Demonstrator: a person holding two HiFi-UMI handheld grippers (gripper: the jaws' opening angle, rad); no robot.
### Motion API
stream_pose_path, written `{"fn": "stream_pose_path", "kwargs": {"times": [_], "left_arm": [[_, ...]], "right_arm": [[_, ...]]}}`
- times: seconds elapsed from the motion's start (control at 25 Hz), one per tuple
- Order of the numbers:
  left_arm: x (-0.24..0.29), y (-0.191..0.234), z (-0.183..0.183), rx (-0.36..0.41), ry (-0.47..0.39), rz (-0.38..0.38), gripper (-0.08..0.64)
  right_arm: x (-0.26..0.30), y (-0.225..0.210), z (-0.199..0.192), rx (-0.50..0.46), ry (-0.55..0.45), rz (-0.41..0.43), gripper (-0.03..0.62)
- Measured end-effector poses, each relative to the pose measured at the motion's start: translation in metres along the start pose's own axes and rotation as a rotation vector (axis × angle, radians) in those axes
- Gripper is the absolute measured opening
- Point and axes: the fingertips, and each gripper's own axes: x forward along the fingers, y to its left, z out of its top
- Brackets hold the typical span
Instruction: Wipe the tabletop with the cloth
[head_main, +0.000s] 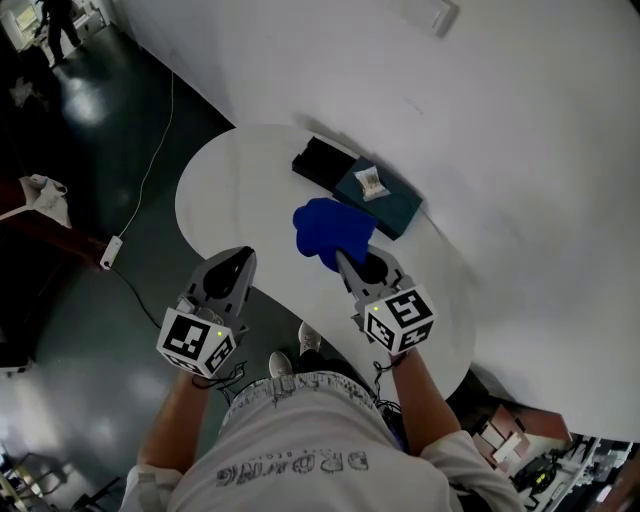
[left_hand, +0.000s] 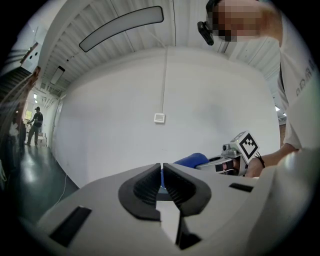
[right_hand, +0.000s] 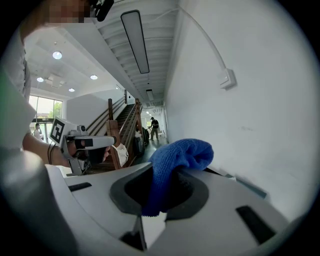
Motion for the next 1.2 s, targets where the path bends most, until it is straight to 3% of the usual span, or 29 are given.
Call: {"fn": "stream_pose_path", "kwargs": {"times": [1.2], "left_arm": [[0.015,0.003,-0.010,-0.017,0.024,0.004,0.031]], "right_arm": [[0.011,-0.003,-0.006,0.003,0.026,0.042,0.058]]}}
